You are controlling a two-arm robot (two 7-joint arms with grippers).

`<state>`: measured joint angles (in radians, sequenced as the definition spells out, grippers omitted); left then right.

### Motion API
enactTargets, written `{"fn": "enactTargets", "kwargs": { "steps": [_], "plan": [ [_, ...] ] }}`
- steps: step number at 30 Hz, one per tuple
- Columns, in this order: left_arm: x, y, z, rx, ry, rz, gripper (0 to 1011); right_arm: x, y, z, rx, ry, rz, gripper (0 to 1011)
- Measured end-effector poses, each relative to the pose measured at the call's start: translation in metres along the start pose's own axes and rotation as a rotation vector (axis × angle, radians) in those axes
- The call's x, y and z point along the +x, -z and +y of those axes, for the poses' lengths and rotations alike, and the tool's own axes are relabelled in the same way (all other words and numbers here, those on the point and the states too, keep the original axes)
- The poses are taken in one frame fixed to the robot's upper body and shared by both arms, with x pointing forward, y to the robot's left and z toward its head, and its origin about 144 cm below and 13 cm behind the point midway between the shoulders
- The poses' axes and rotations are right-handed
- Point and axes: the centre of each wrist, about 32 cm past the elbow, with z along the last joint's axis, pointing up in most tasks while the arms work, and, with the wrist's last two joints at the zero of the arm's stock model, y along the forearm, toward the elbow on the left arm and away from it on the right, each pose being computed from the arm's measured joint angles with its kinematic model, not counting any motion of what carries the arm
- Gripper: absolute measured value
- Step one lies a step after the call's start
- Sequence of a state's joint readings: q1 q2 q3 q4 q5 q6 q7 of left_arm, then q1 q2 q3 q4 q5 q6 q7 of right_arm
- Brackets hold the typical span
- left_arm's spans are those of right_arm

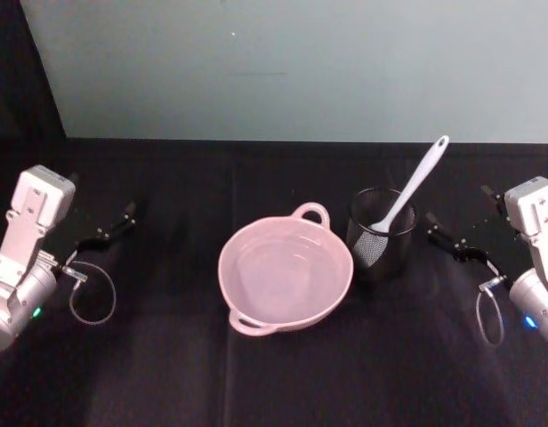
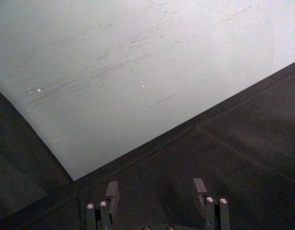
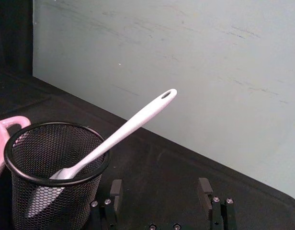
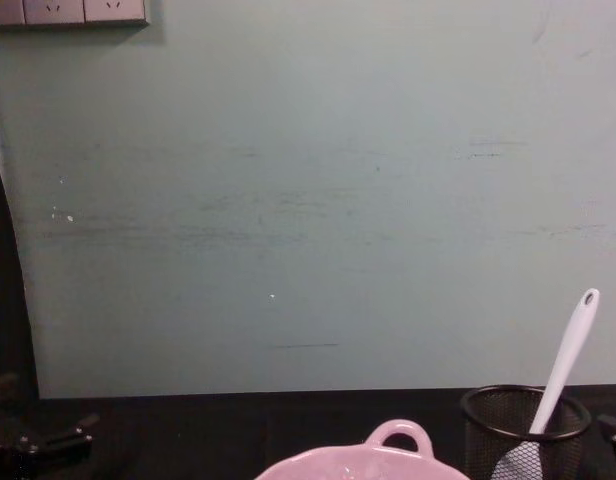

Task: Use the one hand to pick up the spoon and stir the clear water in the bowl.

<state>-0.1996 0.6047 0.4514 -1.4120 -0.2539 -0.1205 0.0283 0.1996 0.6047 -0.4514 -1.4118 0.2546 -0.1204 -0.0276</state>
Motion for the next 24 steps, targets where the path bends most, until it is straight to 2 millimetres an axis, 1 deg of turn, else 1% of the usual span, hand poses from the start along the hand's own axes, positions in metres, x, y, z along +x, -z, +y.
{"fn": "enactTargets", "kwargs": {
  "steps": [24],
  "plan": [
    [0.0,0.0,0.0,0.0,0.0,0.0,1011,0.0,0.0,0.0,0.0,0.001,-0.001,1003]
  ]
}}
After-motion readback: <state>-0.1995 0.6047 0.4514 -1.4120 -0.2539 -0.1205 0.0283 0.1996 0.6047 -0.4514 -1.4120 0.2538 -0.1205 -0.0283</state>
